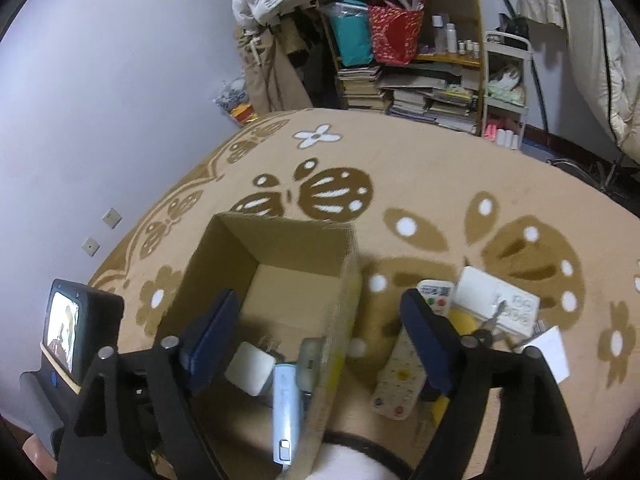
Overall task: Organize rigid objects
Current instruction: 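Move the open right tool back toward the bunch of keys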
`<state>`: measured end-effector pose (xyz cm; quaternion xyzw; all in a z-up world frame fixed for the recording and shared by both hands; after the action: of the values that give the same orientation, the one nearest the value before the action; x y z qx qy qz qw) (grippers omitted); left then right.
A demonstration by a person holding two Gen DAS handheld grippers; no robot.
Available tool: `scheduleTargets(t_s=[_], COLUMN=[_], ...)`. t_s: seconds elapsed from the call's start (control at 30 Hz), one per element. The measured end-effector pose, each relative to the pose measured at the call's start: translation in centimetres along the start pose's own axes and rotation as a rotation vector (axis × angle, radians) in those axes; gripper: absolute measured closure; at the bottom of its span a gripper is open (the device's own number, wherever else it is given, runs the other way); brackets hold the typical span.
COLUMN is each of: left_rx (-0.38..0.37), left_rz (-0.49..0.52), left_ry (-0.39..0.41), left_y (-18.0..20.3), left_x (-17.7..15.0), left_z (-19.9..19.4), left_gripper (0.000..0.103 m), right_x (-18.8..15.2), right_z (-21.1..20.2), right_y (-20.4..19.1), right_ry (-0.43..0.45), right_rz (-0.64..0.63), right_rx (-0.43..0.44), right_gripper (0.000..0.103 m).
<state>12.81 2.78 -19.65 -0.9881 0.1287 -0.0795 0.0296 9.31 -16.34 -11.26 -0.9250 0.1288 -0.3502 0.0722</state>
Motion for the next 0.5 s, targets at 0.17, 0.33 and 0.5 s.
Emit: scheduleTargets(t_s=[0.17,0.33,0.5], left_rx=[0.004,0.001,0.004], left_rz=[0.002,-0.008,-0.003], left_ry=[0.003,-0.002,-0.001], left_y=[0.0,-0.2,-0.2], left_x=[-0.1,-0.1,-0.1], left_z=[-0.1,0.0,0.0], left_gripper=[0.092,0.092,0.092], right_x=[0.0,-0.6,-1.5], right_z=[0.0,0.4,0.9], right_y=[1.8,3.9,6.0], right_ry=[-0.015,-0.027,-0.053], right_rz=[0.011,0.052,0.084], right_rx=[-0.052,-0.101,-0.132], right_gripper=[0.004,0.003,0.003])
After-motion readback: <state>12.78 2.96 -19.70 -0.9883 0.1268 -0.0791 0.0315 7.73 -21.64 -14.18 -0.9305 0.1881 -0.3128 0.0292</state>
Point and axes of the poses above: each gripper's, at about its wrist camera, not at the fingertips, and z roughly the way its jaws point, y to its right, x to its top, the point moved 5 cm from there along z, roughly the way its jaws point
